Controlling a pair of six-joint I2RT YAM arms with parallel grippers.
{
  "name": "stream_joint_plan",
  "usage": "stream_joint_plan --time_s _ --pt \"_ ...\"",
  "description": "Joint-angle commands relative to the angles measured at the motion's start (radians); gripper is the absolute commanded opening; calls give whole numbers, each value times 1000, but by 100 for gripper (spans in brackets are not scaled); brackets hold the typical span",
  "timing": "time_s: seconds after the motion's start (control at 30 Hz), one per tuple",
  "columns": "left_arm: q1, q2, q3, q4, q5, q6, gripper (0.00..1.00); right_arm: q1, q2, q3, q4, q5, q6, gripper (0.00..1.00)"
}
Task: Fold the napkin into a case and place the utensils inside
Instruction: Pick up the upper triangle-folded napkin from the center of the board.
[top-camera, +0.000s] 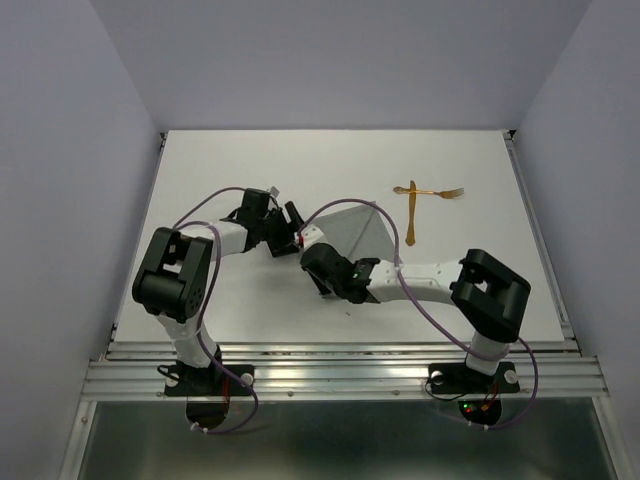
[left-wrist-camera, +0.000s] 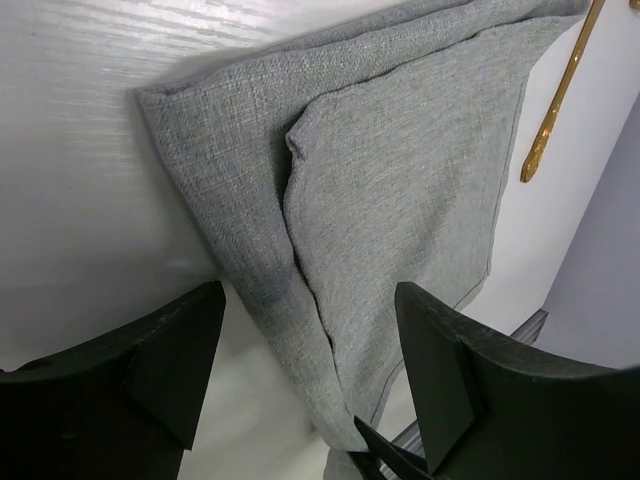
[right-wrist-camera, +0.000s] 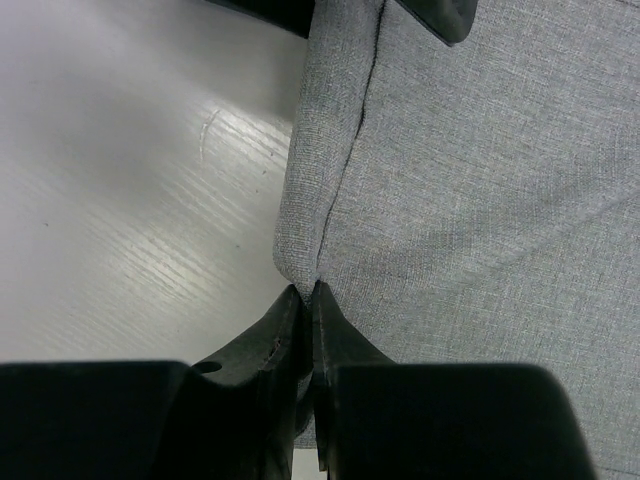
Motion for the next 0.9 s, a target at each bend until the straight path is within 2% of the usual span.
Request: stream_joint_plan --time_s 0.0,0.23,0.37,0.67,0.87 --pt "-20 42 14 18 -10 -31 80 1 -58 -15 69 12 -17 9" --pt "-29 79 20 54 -32 -71 70 1 -72 -34 75 13 -17 9" --pt "-29 96 34 58 -44 -78 58 1 -81 -41 78 13 -16 9" --pt "-31 113 41 58 -66 -86 45 1 -99 -66 85 15 -20 9" --pt "-32 110 40 60 -73 -89 28 1 -105 -72 85 10 -20 9"
